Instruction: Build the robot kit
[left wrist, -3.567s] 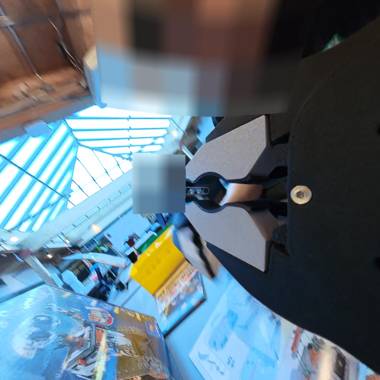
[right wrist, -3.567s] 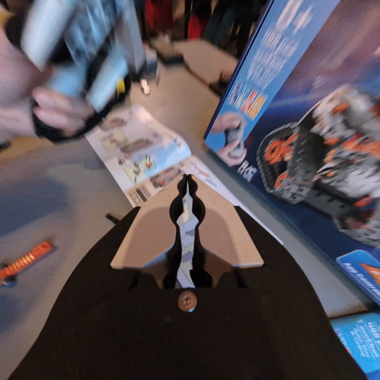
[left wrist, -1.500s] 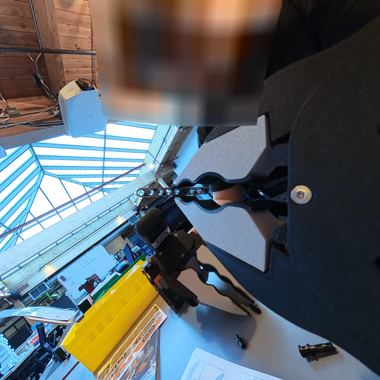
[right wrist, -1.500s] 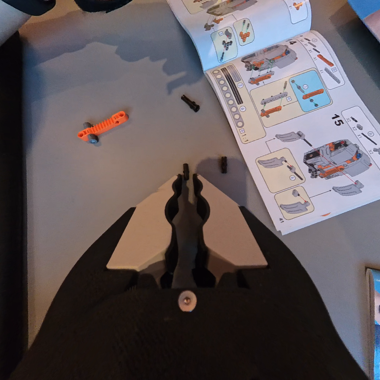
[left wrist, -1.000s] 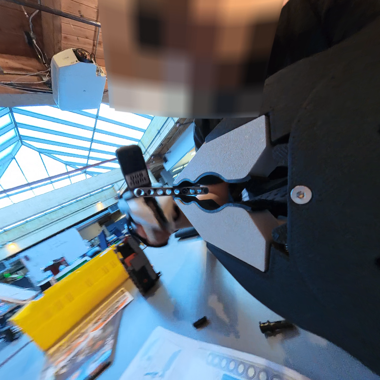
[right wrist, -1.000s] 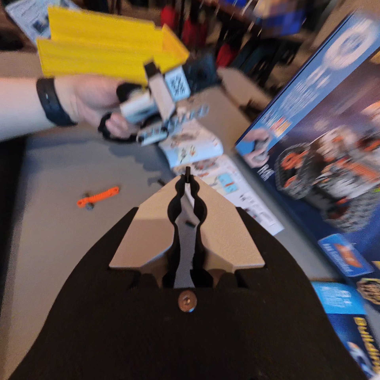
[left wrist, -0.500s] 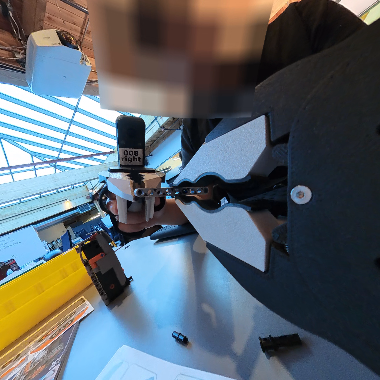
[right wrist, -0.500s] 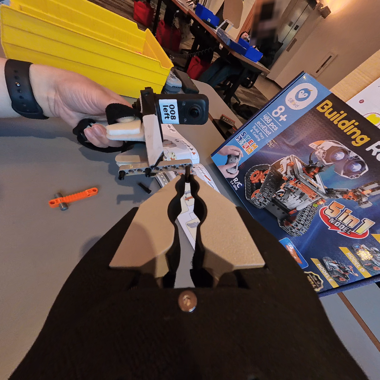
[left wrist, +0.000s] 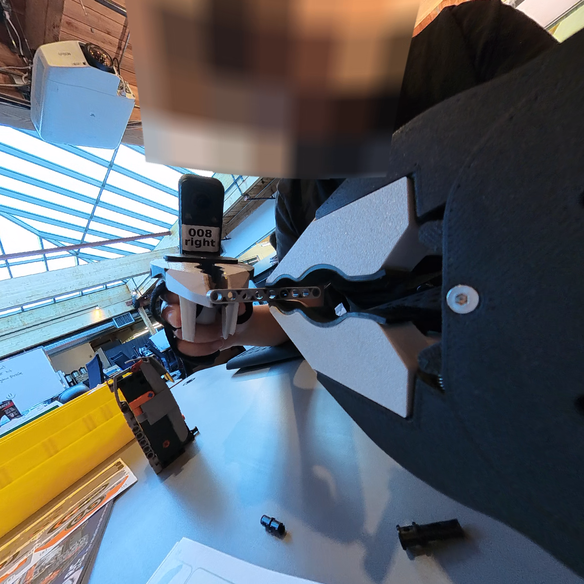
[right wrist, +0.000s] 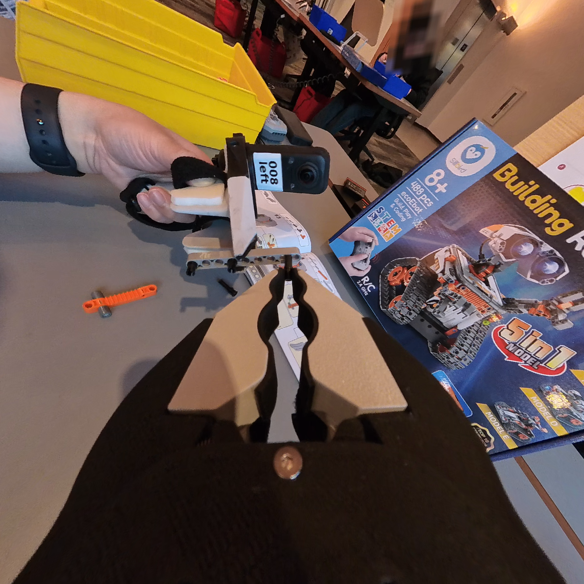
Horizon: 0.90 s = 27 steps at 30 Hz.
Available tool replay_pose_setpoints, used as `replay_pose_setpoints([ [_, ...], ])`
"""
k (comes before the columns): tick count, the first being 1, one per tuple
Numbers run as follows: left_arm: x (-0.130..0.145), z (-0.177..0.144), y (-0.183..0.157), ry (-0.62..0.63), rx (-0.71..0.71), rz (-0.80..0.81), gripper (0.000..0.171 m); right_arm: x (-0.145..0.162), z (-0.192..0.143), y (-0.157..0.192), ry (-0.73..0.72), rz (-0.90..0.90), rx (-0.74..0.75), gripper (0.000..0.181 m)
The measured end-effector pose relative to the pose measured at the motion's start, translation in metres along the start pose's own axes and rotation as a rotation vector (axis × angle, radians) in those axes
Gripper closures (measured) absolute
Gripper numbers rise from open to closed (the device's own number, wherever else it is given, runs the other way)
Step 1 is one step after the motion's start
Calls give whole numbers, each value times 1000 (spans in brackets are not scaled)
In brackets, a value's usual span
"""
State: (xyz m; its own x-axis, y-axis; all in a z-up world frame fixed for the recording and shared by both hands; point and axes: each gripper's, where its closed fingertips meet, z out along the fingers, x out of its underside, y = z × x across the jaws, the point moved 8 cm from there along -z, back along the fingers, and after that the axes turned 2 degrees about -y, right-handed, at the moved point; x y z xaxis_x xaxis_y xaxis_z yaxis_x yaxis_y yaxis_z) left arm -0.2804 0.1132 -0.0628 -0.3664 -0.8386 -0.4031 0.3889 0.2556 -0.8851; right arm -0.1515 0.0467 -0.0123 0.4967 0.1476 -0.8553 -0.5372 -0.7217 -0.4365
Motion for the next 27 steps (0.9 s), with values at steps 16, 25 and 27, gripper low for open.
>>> replay_pose_setpoints([
  [16, 3, -2, 10, 6, -80, -47, 168, 9, 5, 6, 97, -62, -29, 179],
  [25, 4, -3, 13, 19, -127, -49, 168, 13, 9, 11, 136, -98, -54, 179],
  [27, 5, -3, 15, 28, -149, -64, 168, 15, 10, 14, 157, -120, -65, 179],
])
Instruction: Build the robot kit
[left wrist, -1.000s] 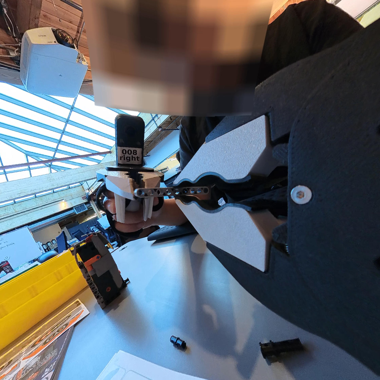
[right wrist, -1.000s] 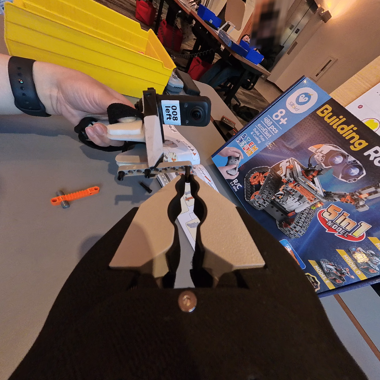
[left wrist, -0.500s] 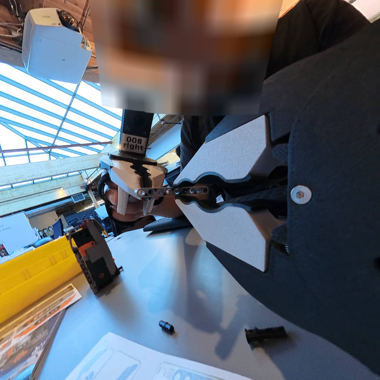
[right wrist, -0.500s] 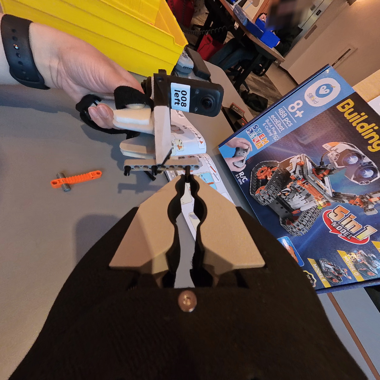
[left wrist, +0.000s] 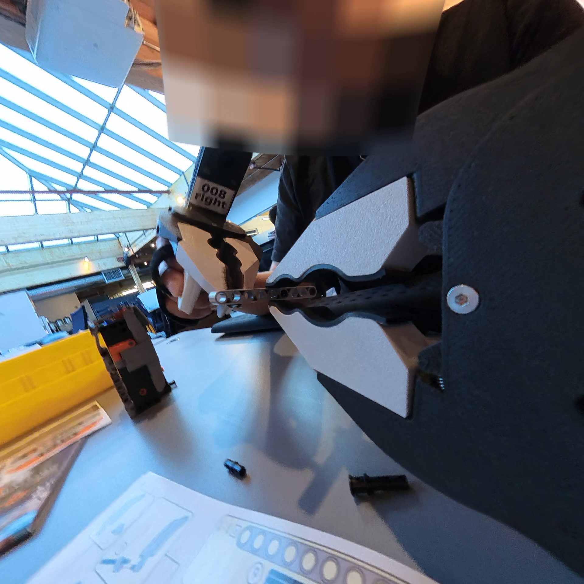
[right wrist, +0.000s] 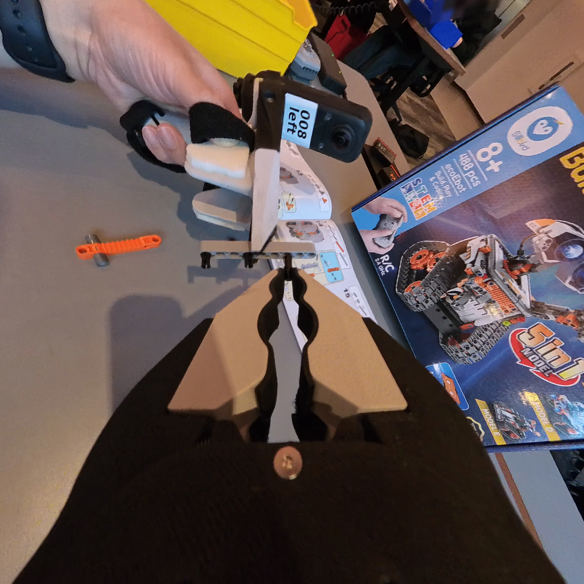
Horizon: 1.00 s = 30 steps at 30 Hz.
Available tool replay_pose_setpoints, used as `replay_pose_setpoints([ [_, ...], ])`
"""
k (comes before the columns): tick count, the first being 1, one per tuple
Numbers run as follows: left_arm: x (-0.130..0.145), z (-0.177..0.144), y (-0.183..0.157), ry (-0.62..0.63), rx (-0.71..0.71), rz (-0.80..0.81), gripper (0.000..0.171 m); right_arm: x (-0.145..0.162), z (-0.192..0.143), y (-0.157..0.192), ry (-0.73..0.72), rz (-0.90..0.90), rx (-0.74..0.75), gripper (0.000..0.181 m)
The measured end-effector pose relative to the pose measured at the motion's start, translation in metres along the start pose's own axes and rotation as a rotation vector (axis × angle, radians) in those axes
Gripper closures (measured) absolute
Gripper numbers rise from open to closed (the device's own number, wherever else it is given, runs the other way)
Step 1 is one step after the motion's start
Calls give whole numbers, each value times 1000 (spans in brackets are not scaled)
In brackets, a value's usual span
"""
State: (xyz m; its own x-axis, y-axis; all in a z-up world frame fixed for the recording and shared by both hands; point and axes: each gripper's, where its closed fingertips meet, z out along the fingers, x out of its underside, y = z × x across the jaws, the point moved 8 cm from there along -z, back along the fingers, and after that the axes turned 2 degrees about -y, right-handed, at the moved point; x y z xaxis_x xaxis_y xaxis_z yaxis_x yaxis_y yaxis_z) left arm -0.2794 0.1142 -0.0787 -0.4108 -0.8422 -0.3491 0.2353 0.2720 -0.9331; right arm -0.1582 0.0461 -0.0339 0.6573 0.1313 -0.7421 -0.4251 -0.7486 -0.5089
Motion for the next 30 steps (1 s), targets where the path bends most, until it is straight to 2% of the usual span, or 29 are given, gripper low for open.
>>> replay_pose_setpoints([
  [12, 16, -4, 23, 63, -127, -160, 168, 11, 20, 25, 112, -161, -45, 179],
  [22, 23, -1, 29, 133, -183, -207, 168, 14, 28, 41, 78, -309, -58, 179],
  [30, 22, -1, 30, 141, -185, -204, 167, 16, 28, 40, 51, -280, -76, 179],
])
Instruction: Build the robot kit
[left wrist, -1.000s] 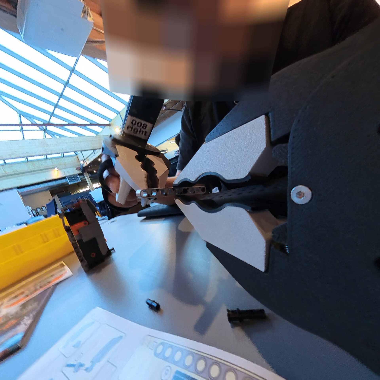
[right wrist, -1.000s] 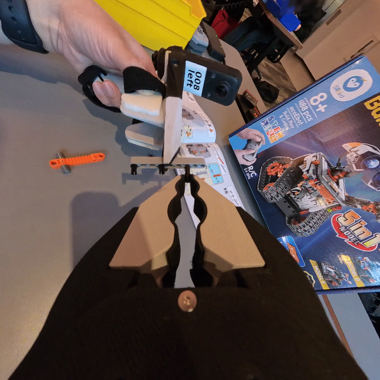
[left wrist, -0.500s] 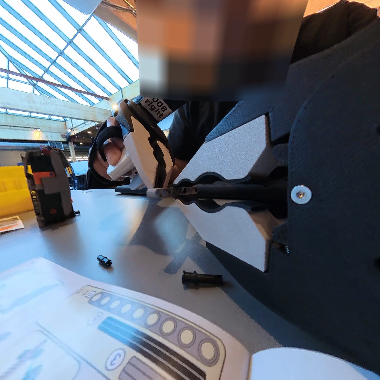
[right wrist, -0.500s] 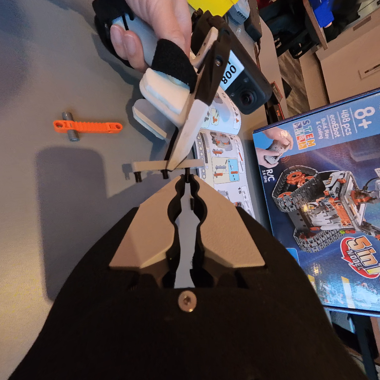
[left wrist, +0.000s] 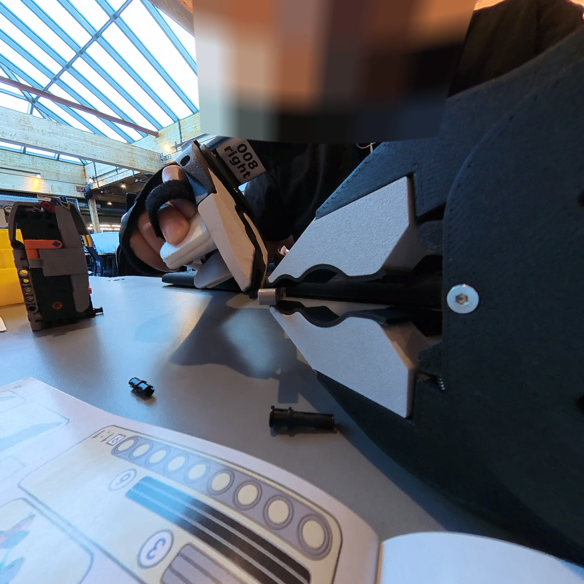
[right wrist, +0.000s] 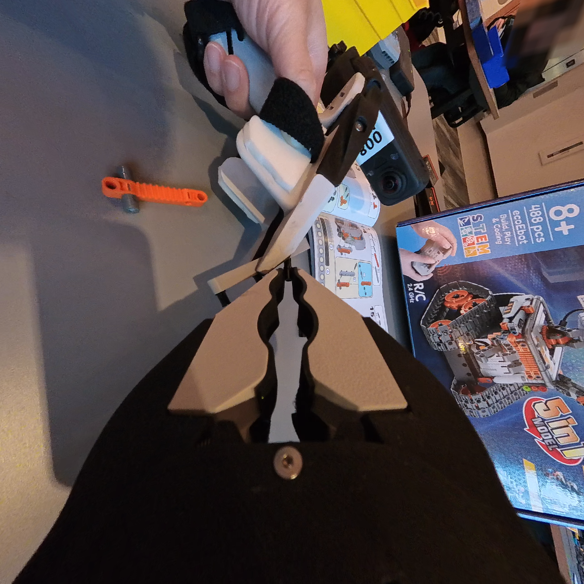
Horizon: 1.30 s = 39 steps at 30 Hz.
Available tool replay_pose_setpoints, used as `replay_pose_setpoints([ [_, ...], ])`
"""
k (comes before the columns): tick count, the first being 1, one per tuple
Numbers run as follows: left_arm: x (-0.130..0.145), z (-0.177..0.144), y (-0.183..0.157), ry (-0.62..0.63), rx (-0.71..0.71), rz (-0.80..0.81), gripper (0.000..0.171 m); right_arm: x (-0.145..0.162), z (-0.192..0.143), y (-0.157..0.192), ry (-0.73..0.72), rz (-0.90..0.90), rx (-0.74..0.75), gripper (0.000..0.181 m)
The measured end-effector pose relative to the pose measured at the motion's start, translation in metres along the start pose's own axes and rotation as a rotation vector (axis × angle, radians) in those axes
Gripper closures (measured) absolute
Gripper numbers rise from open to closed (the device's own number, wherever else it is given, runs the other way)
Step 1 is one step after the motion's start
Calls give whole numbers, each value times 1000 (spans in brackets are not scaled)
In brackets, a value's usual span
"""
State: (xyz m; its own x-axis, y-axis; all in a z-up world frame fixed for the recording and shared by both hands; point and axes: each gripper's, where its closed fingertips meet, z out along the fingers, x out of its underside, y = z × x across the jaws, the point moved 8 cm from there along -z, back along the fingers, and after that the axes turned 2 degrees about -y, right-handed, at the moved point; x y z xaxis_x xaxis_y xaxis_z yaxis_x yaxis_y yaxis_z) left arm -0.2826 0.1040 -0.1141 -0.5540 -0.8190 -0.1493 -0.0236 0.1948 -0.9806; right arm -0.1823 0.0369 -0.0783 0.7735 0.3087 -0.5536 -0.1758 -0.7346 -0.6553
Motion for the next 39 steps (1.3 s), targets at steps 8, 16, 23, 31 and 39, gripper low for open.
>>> replay_pose_setpoints([
  [8, 1, 0, -2, 10, -8, 18, 167, -1, -1, 0, -21, 18, -7, 179],
  [16, 5, -2, -7, 30, -6, 30, 167, 20, -3, -11, 55, 203, -59, 180],
  [23, 5, -7, -8, 25, 0, 43, 168, 40, 8, -2, 132, 437, -268, 179],
  [31, 3, -12, -16, 11, -5, 122, 168, 26, -3, -16, -53, 638, -285, 164],
  [39, -1, -21, -48, -46, -12, 406, 168, 9, -8, -25, -321, 1165, -529, 147],
])
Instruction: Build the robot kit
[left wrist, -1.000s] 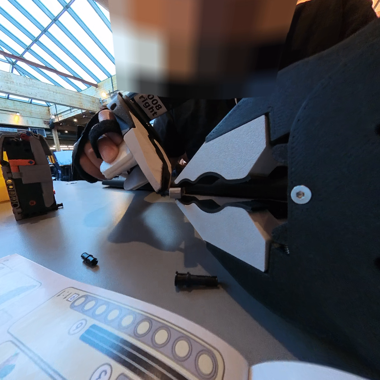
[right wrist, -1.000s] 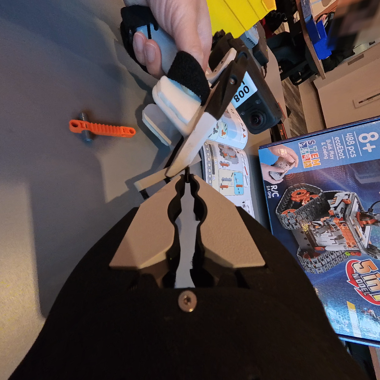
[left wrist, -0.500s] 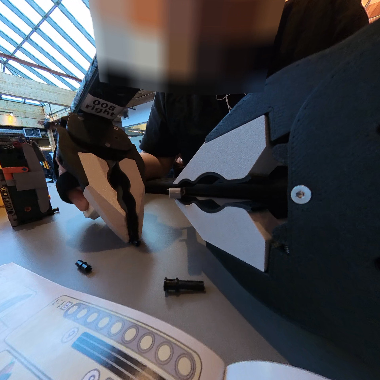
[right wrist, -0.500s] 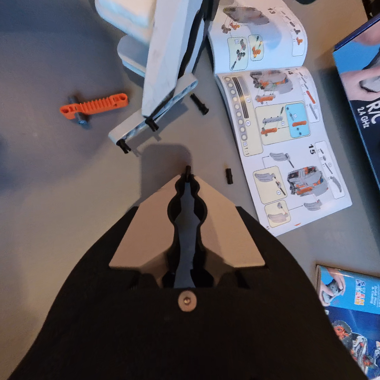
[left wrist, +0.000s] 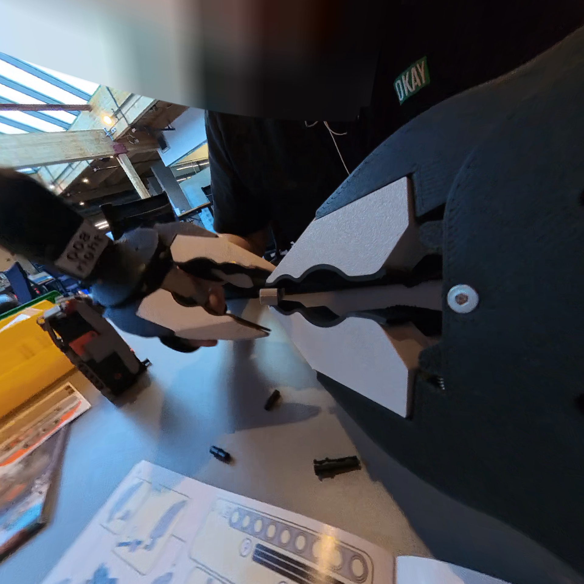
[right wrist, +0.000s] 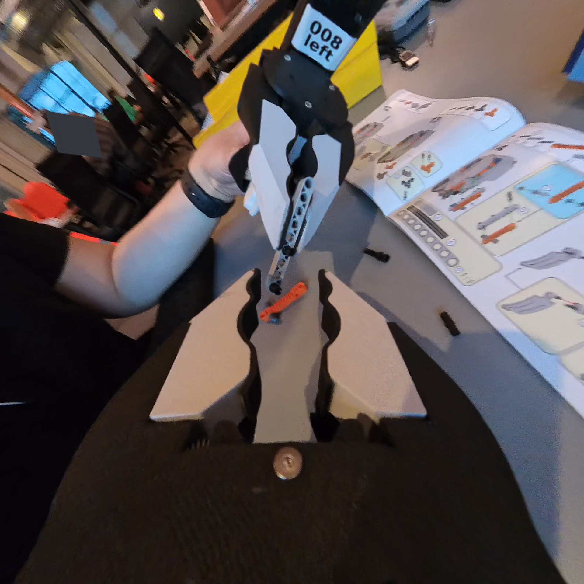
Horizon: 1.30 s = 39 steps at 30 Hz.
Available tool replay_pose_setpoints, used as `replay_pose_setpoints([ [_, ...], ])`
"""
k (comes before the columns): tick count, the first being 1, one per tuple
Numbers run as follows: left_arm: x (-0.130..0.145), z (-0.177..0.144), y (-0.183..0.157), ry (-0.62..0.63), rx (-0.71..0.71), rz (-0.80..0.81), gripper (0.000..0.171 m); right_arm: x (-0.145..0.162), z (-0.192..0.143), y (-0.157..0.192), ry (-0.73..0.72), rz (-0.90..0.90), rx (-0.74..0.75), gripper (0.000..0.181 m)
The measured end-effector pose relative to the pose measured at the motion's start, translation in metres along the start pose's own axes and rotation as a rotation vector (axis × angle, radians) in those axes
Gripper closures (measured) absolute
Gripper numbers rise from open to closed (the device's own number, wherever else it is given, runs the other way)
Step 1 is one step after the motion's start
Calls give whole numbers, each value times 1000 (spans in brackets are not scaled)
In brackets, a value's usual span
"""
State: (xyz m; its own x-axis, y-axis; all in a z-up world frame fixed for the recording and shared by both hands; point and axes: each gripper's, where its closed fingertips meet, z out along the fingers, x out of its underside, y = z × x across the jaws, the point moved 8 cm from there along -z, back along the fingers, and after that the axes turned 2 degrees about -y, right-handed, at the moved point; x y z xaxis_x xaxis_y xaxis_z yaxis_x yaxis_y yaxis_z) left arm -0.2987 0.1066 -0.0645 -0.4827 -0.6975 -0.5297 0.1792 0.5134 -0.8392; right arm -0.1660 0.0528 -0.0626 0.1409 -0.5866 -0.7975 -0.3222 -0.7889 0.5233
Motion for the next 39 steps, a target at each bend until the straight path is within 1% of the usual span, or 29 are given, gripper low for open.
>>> replay_pose_setpoints([
  [2, -1, 1, -5, 5, 5, 39, 168, 1, 4, 1, -12, 63, -65, 154],
  [3, -1, 3, -6, 10, 3, 50, 168, 2, 6, 2, -13, 82, -98, 162],
  [4, -2, 3, -7, 11, 5, 62, 168, 1, 6, 4, -19, 92, -138, 174],
  [6, -7, 0, -10, -40, 28, 76, 167, -2, 5, 5, -68, 105, -136, 175],
  [9, -20, -8, -19, -195, 118, 107, 162, -15, -3, 5, -238, 125, -135, 177],
  [11, -25, -16, -23, -266, 112, 154, 161, -20, -10, 6, -295, 83, -92, 177],
  [12, -27, -20, -25, -299, 101, 187, 157, -22, -13, 8, -318, 51, -64, 177],
  [15, -31, -26, -32, -366, 102, 270, 155, -29, -20, 12, -381, -7, -5, 177],
  [19, -37, -18, -39, -446, 121, 361, 153, -32, -23, 16, -424, -14, 9, 177],
  [21, -40, -12, -42, -475, 97, 410, 157, -33, -24, 17, -445, -11, 4, 177],
  [25, -41, -9, -45, -512, 78, 444, 166, -33, -25, 18, -462, -11, 3, 177],
  [30, -42, -8, -39, -524, 89, 408, 163, -32, -24, 17, -467, 2, -3, 177],
  [33, -42, -7, -39, -535, 99, 410, 168, -32, -23, 15, -470, 10, -4, 177],
  [39, -42, -4, -39, -521, 105, 398, 168, -32, -22, 16, -479, 8, -6, 177],
])
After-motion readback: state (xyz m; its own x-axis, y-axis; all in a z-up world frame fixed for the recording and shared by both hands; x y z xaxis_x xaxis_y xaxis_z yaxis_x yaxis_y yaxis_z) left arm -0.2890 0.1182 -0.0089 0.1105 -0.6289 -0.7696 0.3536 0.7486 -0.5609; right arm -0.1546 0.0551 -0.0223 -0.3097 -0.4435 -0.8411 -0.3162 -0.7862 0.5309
